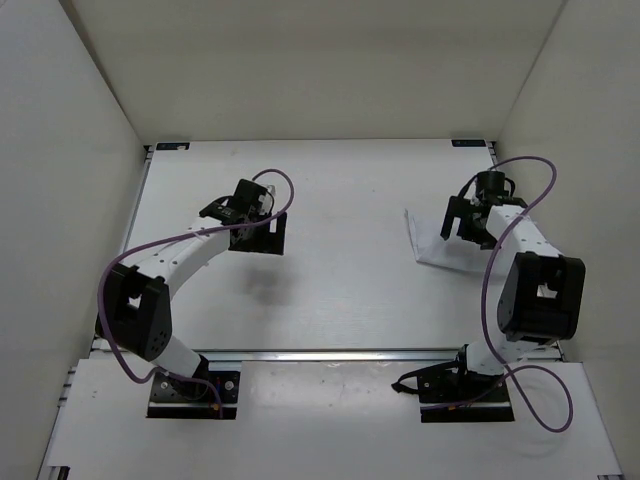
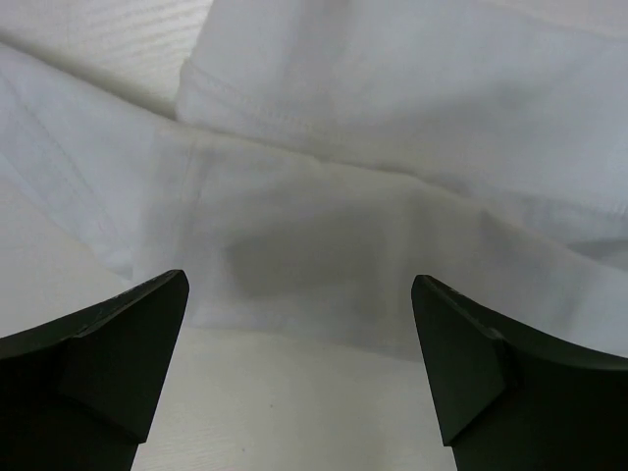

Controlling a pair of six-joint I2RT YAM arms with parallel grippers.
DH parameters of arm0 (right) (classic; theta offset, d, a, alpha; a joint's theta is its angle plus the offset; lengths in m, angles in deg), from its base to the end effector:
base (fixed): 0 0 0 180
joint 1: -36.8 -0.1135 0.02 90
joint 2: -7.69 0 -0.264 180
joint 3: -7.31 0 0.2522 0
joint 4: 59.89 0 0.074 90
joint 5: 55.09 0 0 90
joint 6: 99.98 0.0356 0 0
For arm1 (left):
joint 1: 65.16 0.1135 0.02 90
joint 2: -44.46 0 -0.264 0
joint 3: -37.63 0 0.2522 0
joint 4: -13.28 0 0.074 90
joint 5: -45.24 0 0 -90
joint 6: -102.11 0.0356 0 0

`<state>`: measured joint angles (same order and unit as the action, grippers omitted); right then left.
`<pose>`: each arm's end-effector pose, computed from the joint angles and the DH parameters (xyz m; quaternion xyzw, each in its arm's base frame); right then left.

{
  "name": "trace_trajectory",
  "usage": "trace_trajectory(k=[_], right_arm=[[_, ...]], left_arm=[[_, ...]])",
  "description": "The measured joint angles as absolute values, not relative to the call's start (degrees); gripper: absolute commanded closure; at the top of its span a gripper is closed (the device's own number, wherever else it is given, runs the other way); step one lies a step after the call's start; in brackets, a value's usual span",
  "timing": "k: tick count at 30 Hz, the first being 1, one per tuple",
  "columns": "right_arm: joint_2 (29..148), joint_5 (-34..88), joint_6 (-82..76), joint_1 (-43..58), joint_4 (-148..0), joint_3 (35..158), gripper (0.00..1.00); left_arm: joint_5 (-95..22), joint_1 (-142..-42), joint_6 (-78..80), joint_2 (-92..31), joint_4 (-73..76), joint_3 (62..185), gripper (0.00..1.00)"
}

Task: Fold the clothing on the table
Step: Move the skirt to the center of the board

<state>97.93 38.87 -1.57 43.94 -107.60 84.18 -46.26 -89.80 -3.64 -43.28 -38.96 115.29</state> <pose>0.3166 -0.0421 0.2233 0.1395 0.9577 -0.0307 0.2499 0.2811 -0.1279 0.2361 0.0721 0.9682 -0.0706 0.2289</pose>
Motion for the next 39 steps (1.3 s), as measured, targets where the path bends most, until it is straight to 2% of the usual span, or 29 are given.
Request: trace_trajectory(k=[5, 8, 9, 13, 15, 16, 17, 20, 31, 34, 39], right_arm=[[104.49, 38.85, -3.74, 42.89, -107.16, 91.24, 0.06], [108.44, 38.24, -4.00, 42.39, -106.95, 94.54, 0.10], [109.38, 38.00, -3.93, 42.30, -106.86, 95.02, 0.14], [111.57, 36.51, -3.23, 41.66, -106.95, 95.20, 0.34], [111.76, 36.32, -3.08, 41.27, -107.12, 95.17, 0.63], [111.76, 36.27, -2.86, 41.16, -107.16, 95.17, 0.73], [111.74, 36.29, -2.95, 40.99, -107.10, 95.17, 0.77], [111.74, 36.16, -2.82, 40.88, -107.10, 95.17, 1.00], [111.74, 29.21, -2.60, 39.15, -109.28, 97.75, 1.00], [112.68, 27.33, -2.53, 33.14, -112.65, 106.10, 1.00], [118.19, 24.58, -2.73, 17.75, -114.51, 131.30, 1.00]], left_arm=[[-46.87, -89.06, -2.96, -43.26, -38.65, 116.56, 0.01], [-46.61, -88.64, -2.65, -43.24, -38.72, 116.56, 0.01], [-46.54, -88.40, -2.48, -43.22, -38.78, 116.56, 0.01], [-46.52, -87.20, -2.04, -42.67, -39.26, 116.43, 0.01], [-46.50, -86.79, -2.02, -41.62, -39.18, 115.86, 0.01], [-46.50, -86.50, -2.02, -40.72, -39.13, 115.31, 0.01], [-46.50, -86.28, -2.04, -39.94, -39.05, 114.72, 0.01], [-46.48, -85.85, -2.11, -38.28, -39.07, 113.48, 0.01], [-45.75, -85.52, -2.35, -37.03, -38.74, 111.75, 0.02], [-45.71, -84.93, -2.37, -36.42, -38.28, 111.84, 0.01], [-45.91, -82.13, -3.22, -36.29, -39.33, 114.42, 0.01]])
